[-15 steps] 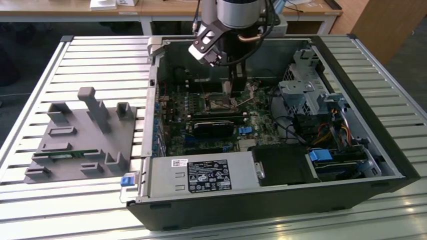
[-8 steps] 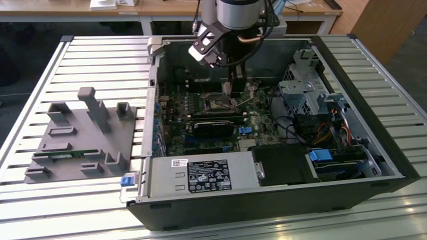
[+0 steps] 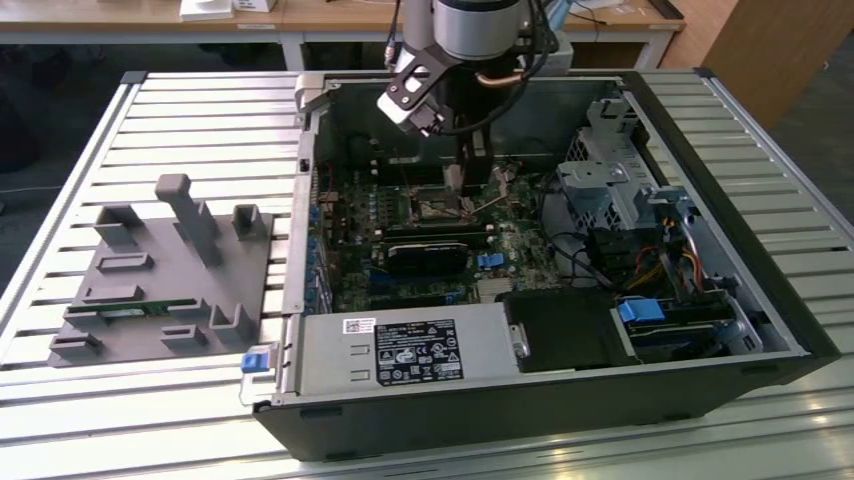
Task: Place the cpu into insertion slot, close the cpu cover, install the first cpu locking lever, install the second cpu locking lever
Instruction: 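Place the cpu into insertion slot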
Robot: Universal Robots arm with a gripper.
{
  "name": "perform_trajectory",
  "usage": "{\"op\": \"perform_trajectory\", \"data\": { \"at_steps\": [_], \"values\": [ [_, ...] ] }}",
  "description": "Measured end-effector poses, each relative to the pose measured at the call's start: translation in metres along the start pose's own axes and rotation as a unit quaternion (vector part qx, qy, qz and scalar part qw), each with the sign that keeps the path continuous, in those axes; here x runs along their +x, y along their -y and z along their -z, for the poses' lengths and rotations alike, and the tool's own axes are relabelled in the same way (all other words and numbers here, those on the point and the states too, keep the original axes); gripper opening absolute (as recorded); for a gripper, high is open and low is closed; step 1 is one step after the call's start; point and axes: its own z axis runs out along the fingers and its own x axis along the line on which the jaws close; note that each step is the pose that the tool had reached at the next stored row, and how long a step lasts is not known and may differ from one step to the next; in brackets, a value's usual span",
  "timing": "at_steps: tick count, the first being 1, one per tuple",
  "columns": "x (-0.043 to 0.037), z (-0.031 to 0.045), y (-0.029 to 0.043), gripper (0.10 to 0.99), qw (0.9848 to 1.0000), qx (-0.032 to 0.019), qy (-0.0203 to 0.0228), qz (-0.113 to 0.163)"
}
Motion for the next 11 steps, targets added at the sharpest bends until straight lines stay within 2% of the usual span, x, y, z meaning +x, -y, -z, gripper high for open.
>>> {"op": "perform_trajectory", "data": {
  "at_steps": [4,11],
  "values": [
    [0.0000,-0.0004,0.0000,0.541,0.9998,0.0003,-0.0017,0.021],
    [0.0024,-0.0023,0.0004,0.541,0.9997,0.0004,-0.0021,0.024]
  ]
}}
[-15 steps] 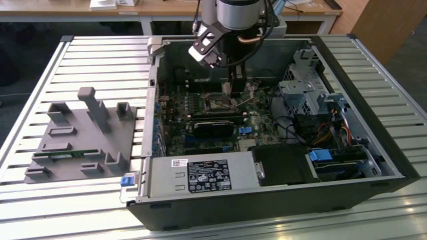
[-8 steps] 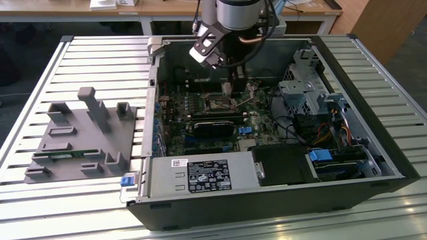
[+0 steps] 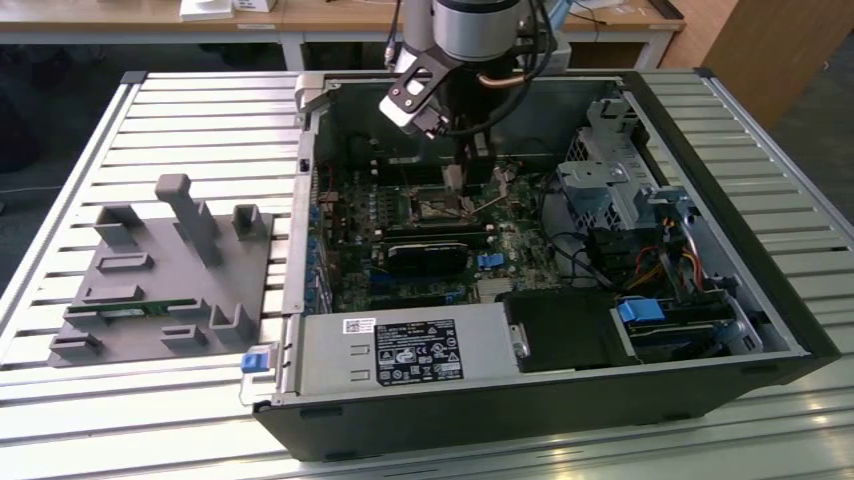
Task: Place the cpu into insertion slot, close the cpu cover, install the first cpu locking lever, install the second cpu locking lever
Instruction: 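Place the cpu into insertion slot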
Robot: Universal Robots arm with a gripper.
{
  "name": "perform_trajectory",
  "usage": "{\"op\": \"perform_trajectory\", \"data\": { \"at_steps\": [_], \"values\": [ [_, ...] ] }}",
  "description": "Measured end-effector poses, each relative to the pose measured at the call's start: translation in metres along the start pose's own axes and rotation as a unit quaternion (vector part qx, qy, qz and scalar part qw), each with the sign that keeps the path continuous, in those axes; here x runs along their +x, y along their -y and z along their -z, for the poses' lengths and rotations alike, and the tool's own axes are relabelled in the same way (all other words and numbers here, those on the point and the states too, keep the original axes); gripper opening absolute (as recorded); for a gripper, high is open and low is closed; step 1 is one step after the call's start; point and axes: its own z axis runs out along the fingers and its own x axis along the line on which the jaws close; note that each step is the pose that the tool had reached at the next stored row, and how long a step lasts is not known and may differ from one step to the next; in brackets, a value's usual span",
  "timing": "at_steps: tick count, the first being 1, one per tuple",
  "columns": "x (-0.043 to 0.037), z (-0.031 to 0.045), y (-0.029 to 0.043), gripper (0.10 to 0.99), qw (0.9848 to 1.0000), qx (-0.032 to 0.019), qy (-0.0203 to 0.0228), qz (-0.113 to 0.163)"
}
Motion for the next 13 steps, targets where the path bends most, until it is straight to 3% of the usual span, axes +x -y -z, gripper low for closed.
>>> {"op": "perform_trajectory", "data": {
  "at_steps": [13],
  "values": [
    [0.0006,-0.0035,0.0004,0.541,1.0000,0.0002,0.0017,0.000]
  ]
}}
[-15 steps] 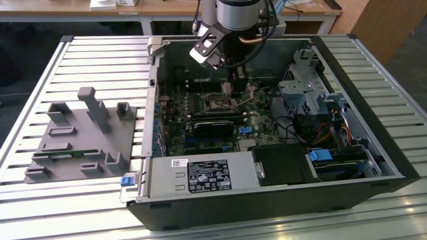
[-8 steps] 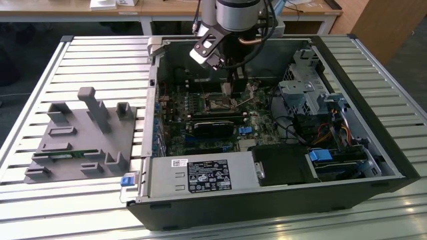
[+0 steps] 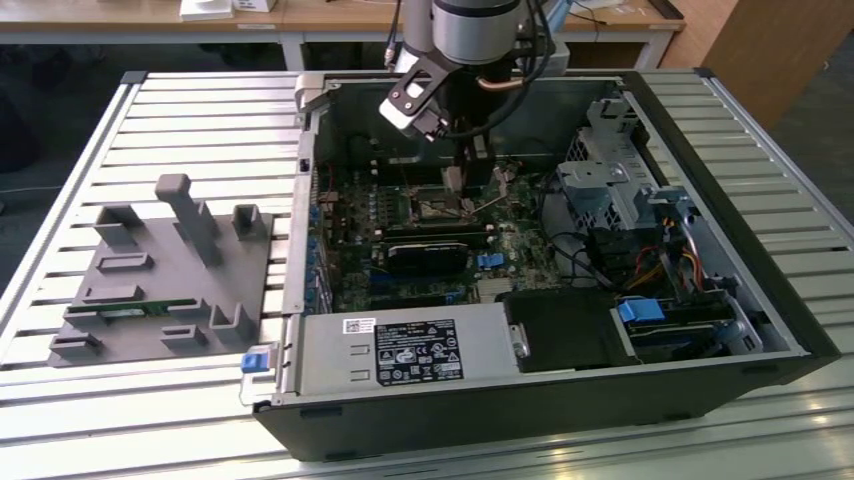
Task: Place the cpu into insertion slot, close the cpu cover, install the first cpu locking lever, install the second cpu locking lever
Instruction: 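Place the cpu into insertion slot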
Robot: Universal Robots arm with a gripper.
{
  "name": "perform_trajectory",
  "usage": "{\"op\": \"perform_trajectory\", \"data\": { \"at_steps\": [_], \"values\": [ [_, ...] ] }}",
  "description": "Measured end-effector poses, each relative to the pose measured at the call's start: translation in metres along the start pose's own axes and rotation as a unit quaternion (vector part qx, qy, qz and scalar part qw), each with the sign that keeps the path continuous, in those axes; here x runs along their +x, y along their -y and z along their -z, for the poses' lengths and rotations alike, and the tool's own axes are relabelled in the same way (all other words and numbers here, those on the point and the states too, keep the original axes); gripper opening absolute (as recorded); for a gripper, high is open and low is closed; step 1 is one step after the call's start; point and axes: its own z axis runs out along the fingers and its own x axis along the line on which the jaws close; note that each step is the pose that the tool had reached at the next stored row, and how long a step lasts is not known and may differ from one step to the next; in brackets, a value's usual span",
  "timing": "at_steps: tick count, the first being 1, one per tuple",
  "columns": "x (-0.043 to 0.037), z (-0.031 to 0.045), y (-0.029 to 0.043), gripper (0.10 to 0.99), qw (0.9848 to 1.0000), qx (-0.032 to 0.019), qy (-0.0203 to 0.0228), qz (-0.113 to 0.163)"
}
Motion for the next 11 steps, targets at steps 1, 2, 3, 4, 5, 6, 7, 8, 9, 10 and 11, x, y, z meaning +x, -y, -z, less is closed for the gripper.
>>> {"op": "perform_trajectory", "data": {
  "at_steps": [1,2,3,4,5,6,7,8,9,10,11],
  "values": [
    [0.0000,-0.0003,0.0000,0.541,1.0000,0.0000,0.0002,0.000],
    [0.0000,-0.0004,0.0000,0.541,1.0000,0.0000,0.0004,0.000],
    [0.0000,-0.0005,0.0001,0.541,1.0000,0.0000,0.0005,0.000],
    [0.0000,-0.0006,0.0001,0.541,1.0000,0.0000,0.0005,0.000],
    [0.0000,-0.0008,0.0001,0.541,1.0000,0.0000,0.0004,0.000],
    [0.0000,-0.0009,0.0001,0.541,1.0000,0.0000,0.0004,0.000],
    [0.0000,-0.0011,0.0001,0.541,1.0000,0.0000,0.0004,0.000],
    [0.0000,-0.0013,0.0001,0.541,1.0000,0.0000,0.0004,0.000],
    [0.0000,-0.0015,0.0001,0.541,1.0000,0.0000,0.0004,0.000],
    [0.0000,-0.0017,0.0001,0.541,1.0000,0.0000,0.0004,0.000],
    [0.0001,-0.0019,0.0002,0.541,1.0000,0.0000,0.0004,0.000]
  ]
}}
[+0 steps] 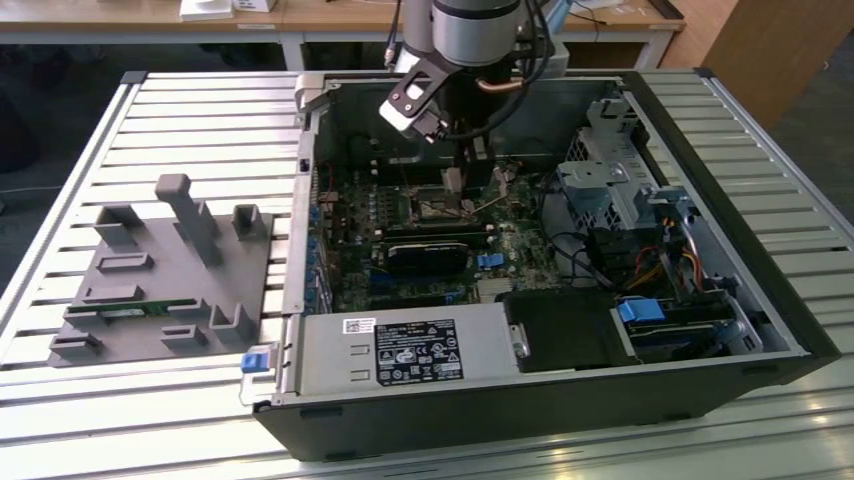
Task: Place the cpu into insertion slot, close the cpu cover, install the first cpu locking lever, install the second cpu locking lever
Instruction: 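Place the cpu into insertion slot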
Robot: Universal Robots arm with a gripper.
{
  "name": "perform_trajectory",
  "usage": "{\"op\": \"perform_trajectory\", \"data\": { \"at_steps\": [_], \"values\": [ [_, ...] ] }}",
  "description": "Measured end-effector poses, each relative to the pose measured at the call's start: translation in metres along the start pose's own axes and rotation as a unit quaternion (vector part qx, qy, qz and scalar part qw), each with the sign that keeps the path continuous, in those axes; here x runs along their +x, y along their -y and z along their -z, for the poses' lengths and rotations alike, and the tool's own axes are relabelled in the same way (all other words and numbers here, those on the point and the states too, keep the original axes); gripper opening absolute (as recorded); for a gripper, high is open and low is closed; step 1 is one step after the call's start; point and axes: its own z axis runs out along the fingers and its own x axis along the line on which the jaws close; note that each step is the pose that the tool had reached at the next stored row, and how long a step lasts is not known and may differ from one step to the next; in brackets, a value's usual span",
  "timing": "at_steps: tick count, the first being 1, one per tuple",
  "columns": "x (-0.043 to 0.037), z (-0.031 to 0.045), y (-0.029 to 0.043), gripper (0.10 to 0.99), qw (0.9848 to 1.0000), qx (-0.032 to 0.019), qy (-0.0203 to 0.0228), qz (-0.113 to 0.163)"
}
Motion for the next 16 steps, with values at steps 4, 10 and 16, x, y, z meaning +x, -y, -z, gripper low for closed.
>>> {"op": "perform_trajectory", "data": {
  "at_steps": [4,10,16],
  "values": [
    [0.0000,-0.0013,0.0001,0.541,1.0000,0.0000,0.0001,0.000],
    [0.0000,-0.0022,0.0002,0.541,1.0000,0.0000,0.0001,0.000],
    [0.0003,-0.0030,0.0003,0.541,1.0000,0.0000,0.0000,0.000]
  ]
}}
